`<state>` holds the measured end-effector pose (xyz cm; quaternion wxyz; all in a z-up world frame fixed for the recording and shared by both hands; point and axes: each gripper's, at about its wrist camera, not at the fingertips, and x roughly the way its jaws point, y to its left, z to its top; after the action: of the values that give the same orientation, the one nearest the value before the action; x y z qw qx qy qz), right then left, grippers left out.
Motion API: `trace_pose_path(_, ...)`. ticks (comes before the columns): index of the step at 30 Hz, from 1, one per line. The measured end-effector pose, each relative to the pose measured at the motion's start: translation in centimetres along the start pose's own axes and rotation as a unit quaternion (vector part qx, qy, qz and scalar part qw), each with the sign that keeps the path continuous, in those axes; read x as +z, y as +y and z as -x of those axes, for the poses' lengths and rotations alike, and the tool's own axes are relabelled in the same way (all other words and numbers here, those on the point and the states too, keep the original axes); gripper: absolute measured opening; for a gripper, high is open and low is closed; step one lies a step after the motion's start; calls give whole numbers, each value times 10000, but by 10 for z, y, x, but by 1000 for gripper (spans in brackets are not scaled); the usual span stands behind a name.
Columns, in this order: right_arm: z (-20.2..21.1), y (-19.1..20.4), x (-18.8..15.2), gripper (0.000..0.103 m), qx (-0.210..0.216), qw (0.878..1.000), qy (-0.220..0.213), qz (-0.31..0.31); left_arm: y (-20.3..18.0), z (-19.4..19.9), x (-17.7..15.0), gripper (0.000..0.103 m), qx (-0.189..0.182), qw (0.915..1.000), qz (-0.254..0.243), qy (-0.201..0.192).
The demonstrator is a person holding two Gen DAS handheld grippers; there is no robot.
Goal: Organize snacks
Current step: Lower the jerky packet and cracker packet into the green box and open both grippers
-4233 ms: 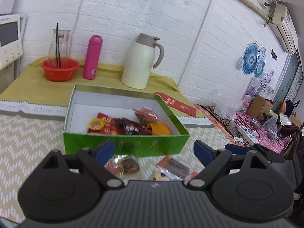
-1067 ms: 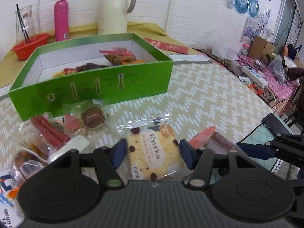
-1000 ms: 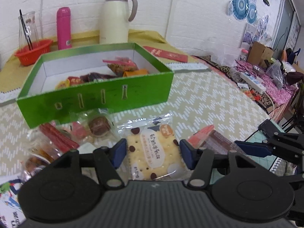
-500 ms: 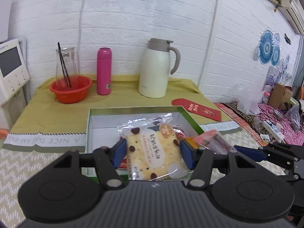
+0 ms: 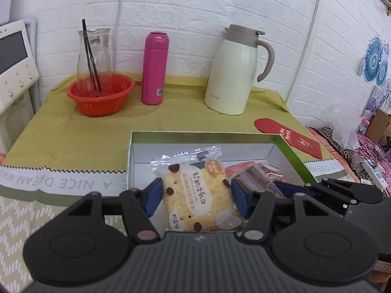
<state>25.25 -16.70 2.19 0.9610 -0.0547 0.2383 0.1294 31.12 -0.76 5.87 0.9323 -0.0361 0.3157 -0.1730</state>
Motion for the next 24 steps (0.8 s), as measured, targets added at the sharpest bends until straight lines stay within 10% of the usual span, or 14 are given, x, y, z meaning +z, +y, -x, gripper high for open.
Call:
trace_pose_path(9,-40,-2,2,74,-60,9993,359,8,3,-35,0,60,-1,9997,-84,245)
trace_pose_path(15,-29,2,-3,103,44,9989,124,447,5,-26,-3,100,28,9997,121,-220)
trace_pose_path(24,-6,11,-5,103,19,9977,-33,680,-2,4,1,99,215,9984,166,-504)
